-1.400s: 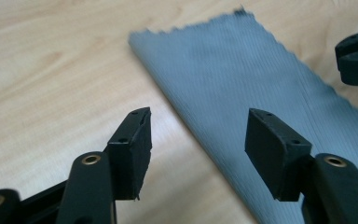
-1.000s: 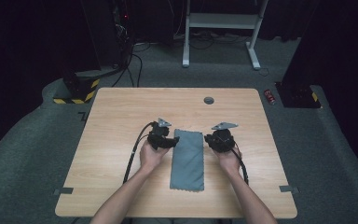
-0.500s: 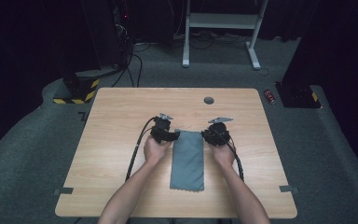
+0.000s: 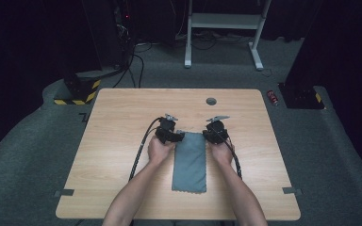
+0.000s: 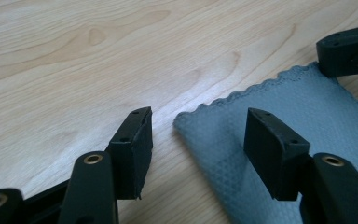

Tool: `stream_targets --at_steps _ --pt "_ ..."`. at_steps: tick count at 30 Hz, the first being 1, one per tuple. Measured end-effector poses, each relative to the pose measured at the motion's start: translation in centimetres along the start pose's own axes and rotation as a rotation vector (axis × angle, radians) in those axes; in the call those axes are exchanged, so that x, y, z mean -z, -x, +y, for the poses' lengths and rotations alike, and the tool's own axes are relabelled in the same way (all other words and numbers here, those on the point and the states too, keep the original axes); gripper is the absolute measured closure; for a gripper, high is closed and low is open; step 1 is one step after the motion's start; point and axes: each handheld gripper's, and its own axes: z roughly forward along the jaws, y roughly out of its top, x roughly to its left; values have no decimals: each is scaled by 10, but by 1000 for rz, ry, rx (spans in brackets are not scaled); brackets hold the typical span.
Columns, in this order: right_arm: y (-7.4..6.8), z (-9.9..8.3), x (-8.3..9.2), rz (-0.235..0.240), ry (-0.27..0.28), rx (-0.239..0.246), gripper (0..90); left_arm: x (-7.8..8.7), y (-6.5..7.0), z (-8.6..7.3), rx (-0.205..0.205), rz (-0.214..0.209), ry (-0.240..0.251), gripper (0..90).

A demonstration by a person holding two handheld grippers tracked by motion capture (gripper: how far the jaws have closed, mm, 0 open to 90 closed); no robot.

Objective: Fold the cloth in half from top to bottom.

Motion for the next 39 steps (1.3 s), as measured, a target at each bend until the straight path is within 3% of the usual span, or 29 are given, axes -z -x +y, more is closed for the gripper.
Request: stream_targets --at_steps 5,10,12,16,21,24,26,31,35,39 --pt "2 1 1 -14 27 -3 899 -3 -1 2 25 -15 12 443" --pt "5 -1 -3 -17 21 6 886 -2 -3 2 27 3 13 551" --pt "4 -1 -4 -30 25 6 799 -2 -3 2 18 14 12 585" --pt "4 -1 -5 -16 35 14 722 -2 0 2 -22 25 7 651" --pt "2 -1 -7 -2 39 30 701 -2 0 3 -36 24 1 725" --pt "8 0 0 20 72 -18 687 -2 -2 3 -44 10 0 769" --pt "9 1 3 23 81 -17 681 -2 -2 3 -45 7 1 796" --pt "5 -1 -3 19 42 13 659 -3 0 4 -47 -8 -4 867" --pt "0 -1 -7 -15 36 53 690 -3 -1 5 -48 -16 -11 877" --pt "-5 0 -7 14 27 80 864 -3 0 5 -55 -13 -18 885"
